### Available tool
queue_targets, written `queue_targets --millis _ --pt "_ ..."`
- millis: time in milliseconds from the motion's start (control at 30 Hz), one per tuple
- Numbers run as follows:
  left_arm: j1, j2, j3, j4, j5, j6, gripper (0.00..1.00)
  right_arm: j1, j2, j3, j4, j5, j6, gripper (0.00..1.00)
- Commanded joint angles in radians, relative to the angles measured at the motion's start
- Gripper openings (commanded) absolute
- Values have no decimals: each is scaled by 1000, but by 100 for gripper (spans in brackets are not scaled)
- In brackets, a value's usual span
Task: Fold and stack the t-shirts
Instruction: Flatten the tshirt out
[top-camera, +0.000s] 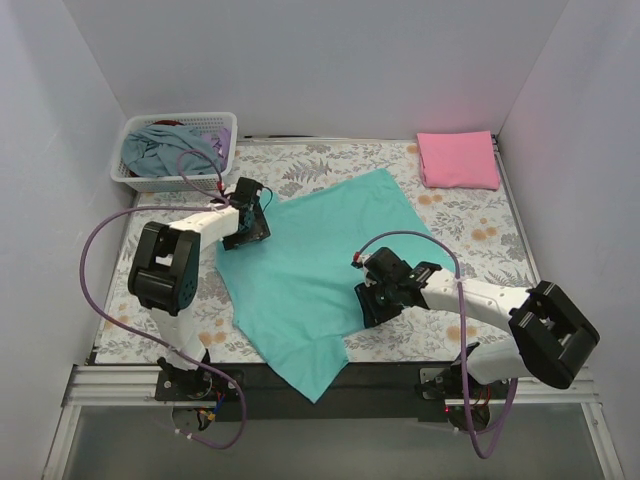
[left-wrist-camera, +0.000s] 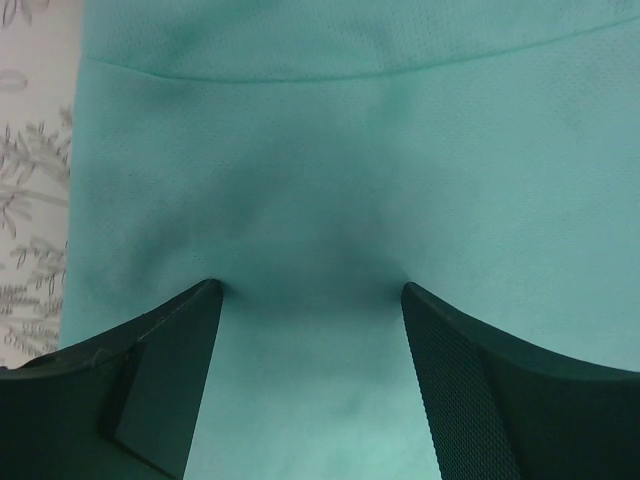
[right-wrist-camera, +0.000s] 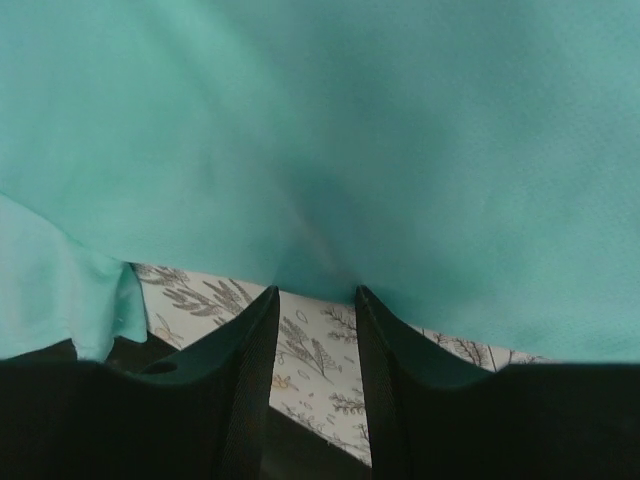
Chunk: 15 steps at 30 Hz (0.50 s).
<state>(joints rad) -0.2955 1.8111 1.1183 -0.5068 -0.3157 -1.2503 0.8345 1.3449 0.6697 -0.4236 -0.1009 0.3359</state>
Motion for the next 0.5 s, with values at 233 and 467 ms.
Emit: queue_targets --millis 233,467 --pt "9 313 288 25 -36 103 72 46 80 20 -76 -68 17 43" --pt "10 487 649 22 -34 193 76 44 242 209 -53 -30 -9 44"
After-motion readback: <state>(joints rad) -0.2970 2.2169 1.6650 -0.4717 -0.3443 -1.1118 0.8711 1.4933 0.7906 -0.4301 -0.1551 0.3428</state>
